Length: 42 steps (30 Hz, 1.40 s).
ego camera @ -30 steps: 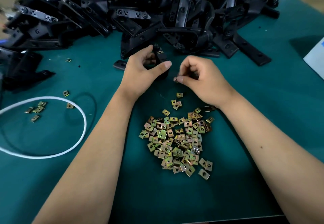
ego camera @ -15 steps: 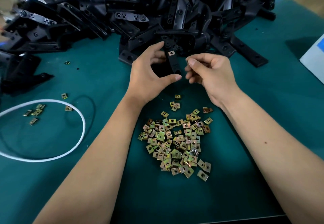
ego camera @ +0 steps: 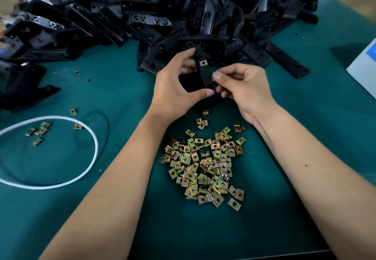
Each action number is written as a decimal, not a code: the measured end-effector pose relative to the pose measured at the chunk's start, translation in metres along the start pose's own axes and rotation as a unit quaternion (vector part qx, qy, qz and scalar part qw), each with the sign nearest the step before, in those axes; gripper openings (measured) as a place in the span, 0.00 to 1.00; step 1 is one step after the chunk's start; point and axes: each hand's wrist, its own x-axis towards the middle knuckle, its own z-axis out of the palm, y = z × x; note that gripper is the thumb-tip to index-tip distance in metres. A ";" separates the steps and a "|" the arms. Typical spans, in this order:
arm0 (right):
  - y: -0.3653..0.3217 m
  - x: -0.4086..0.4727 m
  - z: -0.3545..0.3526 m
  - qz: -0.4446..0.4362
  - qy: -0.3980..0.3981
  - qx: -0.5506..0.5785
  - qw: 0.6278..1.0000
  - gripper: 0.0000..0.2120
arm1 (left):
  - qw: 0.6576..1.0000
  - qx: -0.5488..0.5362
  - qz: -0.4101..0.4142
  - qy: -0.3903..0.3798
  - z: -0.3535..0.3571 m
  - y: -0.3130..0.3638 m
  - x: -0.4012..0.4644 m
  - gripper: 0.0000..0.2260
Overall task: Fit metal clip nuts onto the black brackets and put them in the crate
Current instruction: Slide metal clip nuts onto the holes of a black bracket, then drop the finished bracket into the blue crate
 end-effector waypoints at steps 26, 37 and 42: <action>-0.005 -0.005 -0.003 -0.046 -0.051 -0.071 0.995 0.10 | 0.996 0.081 0.031 0.012 0.005 0.012 -0.003 0.46; -0.006 -0.013 -0.001 -0.224 -0.002 -0.324 0.919 0.14 | 0.975 0.220 0.004 0.032 0.016 0.022 0.001 0.43; -0.014 -0.028 -0.004 -0.195 -0.013 -0.348 0.917 0.14 | 0.971 0.239 -0.004 0.007 0.017 0.037 0.001 0.40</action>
